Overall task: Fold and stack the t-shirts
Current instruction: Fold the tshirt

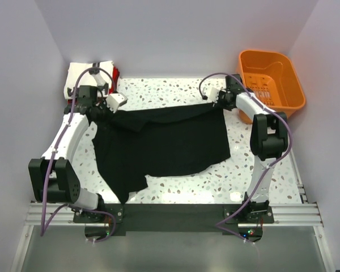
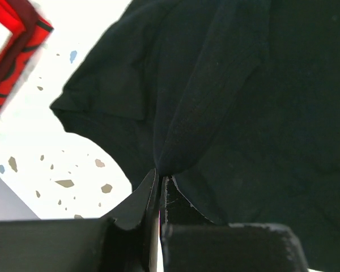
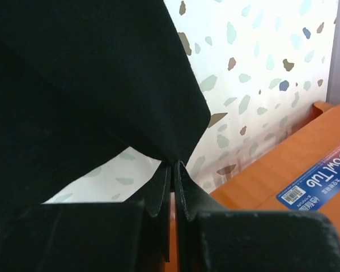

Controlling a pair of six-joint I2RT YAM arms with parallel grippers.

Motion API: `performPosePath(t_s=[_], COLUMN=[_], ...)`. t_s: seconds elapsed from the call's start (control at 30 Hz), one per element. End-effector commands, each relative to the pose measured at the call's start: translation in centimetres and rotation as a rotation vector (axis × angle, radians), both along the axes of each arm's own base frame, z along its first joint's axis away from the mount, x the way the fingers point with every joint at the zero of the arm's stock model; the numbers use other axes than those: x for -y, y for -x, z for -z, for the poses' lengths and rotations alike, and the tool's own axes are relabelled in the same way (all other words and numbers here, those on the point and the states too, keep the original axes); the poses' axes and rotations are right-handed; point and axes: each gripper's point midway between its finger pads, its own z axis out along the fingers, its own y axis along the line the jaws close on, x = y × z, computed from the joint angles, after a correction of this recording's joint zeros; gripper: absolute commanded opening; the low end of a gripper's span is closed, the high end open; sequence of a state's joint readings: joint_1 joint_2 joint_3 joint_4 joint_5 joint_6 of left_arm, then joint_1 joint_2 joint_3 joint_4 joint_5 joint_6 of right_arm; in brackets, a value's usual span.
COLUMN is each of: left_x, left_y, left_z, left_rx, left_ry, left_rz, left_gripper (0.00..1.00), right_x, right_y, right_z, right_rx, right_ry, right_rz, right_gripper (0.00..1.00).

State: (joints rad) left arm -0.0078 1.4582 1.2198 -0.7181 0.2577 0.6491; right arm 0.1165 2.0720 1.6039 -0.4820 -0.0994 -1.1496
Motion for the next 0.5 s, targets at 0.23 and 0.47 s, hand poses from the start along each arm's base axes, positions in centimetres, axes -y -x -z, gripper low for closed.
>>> performPosePath(t_s=[0.23,0.47], left_x=[-0.7,-2.6], left_y=[2.7,0.8], left_z=[4.8,3.4], left_rx=[-0.166,-0.130], left_ry=[-0.052,-0.088], left_rz=[0.060,0.023], left_gripper=[0.00,0.00], right_x=[0.1,-0.1], right_y=[2.1,2.5], right_z=[0.0,-1.3], right_rx=[-0.035,-0.032], right_ry=[0.012,0.007], right_rz=[-0.044,-0.054], right_gripper=[0.00,0.00])
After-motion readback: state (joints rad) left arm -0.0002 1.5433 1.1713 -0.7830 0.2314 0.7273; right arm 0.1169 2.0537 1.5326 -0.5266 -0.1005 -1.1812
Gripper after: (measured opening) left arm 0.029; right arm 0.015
